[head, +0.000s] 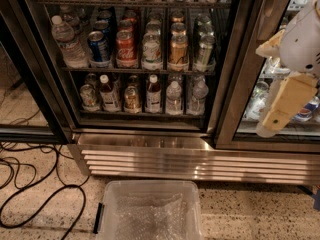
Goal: Pick orange can from top shelf of fridge
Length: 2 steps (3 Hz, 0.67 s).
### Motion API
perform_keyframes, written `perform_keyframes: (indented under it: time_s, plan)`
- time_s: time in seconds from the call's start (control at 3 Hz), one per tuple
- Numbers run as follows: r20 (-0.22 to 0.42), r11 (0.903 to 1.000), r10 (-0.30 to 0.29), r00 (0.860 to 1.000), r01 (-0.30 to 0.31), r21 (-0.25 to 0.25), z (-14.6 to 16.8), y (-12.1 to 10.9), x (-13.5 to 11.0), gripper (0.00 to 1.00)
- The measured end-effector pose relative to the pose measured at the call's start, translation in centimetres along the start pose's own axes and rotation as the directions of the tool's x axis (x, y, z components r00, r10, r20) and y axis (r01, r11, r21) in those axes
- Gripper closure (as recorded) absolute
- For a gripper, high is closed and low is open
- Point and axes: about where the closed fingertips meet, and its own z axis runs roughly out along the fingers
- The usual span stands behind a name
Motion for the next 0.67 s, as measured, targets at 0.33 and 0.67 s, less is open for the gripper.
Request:
perform_keyframes:
  time_s: [0.33, 0.67]
  plan:
    - [0.167, 0.998, 0.063, 0.984, -0.062, -0.008, 2.4, -1.4, -3.9, 0.0]
    - [0.331, 0.9944, 0.103, 0.938, -0.105, -0.011, 4.2, -4.1, -8.9, 0.0]
